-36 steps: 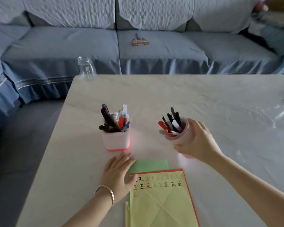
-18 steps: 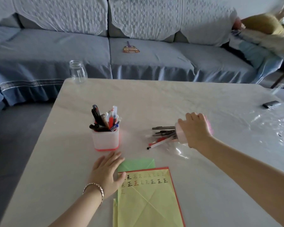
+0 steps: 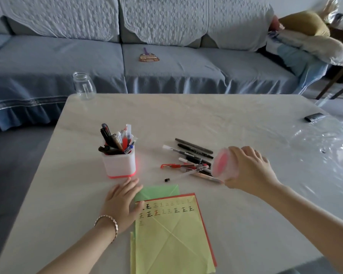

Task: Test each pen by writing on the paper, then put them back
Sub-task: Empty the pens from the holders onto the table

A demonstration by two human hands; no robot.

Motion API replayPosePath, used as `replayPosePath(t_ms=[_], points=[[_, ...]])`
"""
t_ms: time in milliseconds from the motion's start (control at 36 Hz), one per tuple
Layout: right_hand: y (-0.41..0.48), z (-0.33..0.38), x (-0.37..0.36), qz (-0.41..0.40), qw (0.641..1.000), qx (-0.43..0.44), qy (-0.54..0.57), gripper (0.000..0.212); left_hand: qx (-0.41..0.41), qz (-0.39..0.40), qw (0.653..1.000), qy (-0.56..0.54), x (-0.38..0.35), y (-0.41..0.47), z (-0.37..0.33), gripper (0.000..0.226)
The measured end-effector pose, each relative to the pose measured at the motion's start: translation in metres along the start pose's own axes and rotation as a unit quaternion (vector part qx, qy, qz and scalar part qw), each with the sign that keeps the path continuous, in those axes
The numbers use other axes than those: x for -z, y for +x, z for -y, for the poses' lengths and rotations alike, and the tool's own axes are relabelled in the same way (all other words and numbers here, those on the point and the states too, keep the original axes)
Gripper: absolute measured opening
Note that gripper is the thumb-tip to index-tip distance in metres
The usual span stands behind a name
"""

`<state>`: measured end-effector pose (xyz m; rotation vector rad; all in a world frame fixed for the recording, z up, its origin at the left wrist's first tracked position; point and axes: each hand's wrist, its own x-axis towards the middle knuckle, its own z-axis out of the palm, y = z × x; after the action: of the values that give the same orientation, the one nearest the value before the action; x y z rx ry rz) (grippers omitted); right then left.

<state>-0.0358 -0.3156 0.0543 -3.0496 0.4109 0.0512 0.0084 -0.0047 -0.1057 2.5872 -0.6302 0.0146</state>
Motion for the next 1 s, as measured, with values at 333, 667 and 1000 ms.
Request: replayPosePath(t_ms=[333,667,1000], points=[[0.031,0.137,-0.036,0.035,0.745,-0.058,0.664,0.063,0.013,-0.02,0.999,-0.045,0.006,-0.002,-0.002,0.045],[0.052,0.149,-0.078,0.011,0.856,-0.044,0.515,0.081,0.012,-0.155,0.984,-0.089,0.003,-0.005,0.001,0.029],[0.009,0.15,-0.055,-0.081,0.885,0.042,0.456,0.099,0.225,-0.239,0.887,-0.325,0.087,0.056,-0.014,0.089]])
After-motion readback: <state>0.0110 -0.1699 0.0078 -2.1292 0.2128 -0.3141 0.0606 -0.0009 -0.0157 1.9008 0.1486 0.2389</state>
